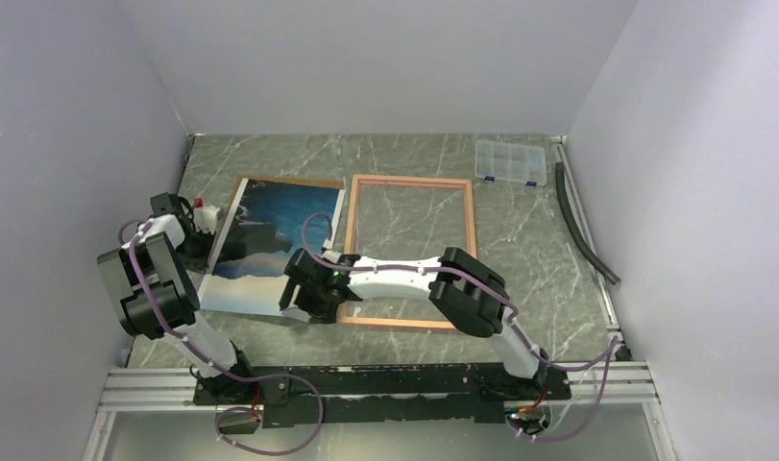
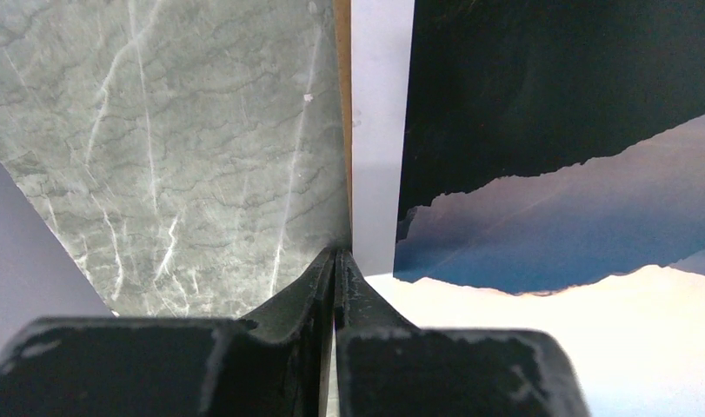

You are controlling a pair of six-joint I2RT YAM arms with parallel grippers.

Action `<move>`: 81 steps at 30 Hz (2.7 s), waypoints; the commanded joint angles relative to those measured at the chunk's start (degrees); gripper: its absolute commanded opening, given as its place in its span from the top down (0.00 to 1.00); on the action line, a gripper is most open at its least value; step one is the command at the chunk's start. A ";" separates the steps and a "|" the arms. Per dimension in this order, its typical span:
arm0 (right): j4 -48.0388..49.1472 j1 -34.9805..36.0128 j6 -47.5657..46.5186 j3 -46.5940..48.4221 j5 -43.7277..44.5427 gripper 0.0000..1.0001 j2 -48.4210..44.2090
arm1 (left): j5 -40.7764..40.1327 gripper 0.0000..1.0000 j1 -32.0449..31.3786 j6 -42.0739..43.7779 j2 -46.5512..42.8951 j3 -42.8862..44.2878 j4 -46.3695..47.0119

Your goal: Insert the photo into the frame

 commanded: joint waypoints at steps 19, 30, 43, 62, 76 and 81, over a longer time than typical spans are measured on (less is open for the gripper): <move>46.40 -1.61 -7.09 -25.06 2.16 0.20 -12.39 | -0.60 0.94 0.32 2.82 -3.16 0.87 -3.99; 38.58 -2.83 -5.21 -21.64 1.78 0.30 -10.66 | -0.89 0.94 0.30 2.95 -3.57 1.47 -4.74; 27.37 -2.74 -22.33 -13.41 7.36 1.00 -14.82 | 3.22 0.54 3.20 0.00 -3.89 10.40 -12.09; -41.92 5.85 -65.35 37.70 43.07 1.00 -20.13 | 8.95 0.11 4.47 -2.81 -5.61 13.80 -16.57; -59.94 15.47 -69.09 43.76 50.49 1.00 -0.63 | 10.34 0.12 4.19 -3.05 -6.65 11.82 -16.60; -57.72 17.23 -72.87 40.83 48.80 1.00 -0.79 | 10.57 0.13 4.00 -3.28 -6.72 11.43 -16.72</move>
